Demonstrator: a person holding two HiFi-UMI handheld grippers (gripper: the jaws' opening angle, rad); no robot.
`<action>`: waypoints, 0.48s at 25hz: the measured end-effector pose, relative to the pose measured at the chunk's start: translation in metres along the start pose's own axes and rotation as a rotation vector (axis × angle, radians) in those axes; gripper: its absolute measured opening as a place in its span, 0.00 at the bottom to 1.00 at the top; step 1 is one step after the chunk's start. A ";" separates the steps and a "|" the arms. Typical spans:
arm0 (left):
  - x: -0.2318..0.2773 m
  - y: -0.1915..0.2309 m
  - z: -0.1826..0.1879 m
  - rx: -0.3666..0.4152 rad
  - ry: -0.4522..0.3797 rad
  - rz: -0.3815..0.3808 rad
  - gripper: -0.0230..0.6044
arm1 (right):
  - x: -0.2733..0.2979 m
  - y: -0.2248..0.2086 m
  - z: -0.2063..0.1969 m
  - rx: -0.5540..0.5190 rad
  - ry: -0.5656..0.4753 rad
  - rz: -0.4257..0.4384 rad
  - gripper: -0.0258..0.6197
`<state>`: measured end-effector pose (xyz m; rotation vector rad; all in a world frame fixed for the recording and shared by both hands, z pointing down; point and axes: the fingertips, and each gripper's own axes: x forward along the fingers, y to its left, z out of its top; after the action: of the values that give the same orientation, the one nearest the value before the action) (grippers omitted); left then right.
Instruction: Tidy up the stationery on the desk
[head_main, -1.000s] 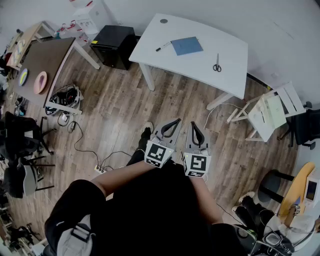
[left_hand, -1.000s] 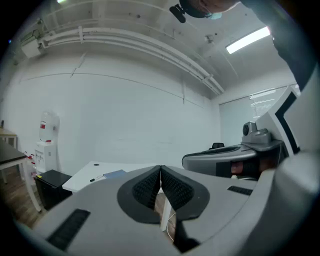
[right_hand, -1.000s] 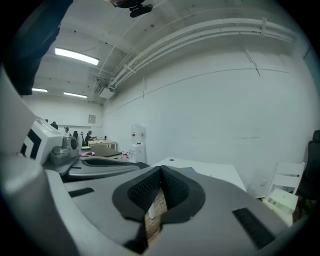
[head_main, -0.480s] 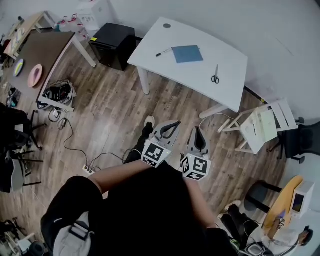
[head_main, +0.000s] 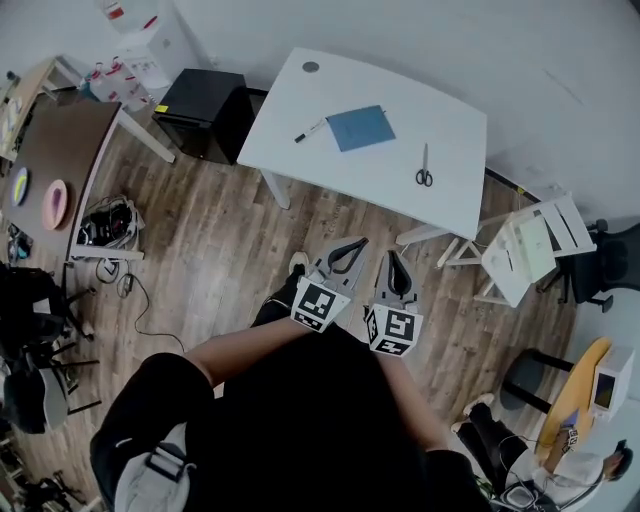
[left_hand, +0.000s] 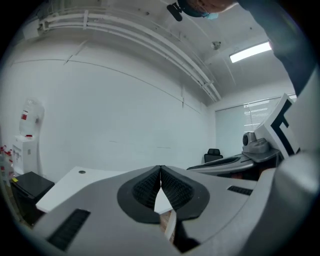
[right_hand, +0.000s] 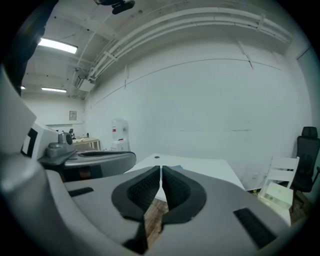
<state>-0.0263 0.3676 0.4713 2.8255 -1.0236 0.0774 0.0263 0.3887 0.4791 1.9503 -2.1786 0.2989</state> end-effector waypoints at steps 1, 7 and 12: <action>0.008 0.012 0.004 0.002 -0.006 -0.005 0.06 | 0.016 0.000 0.007 -0.006 -0.010 0.001 0.09; 0.032 0.098 0.045 0.050 -0.072 0.001 0.06 | 0.105 0.017 0.056 -0.014 -0.070 -0.019 0.09; 0.051 0.148 0.060 0.063 -0.086 0.015 0.06 | 0.156 0.035 0.085 -0.061 -0.104 -0.005 0.09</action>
<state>-0.0823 0.2139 0.4329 2.9008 -1.0790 -0.0105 -0.0267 0.2201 0.4415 1.9796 -2.2181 0.1307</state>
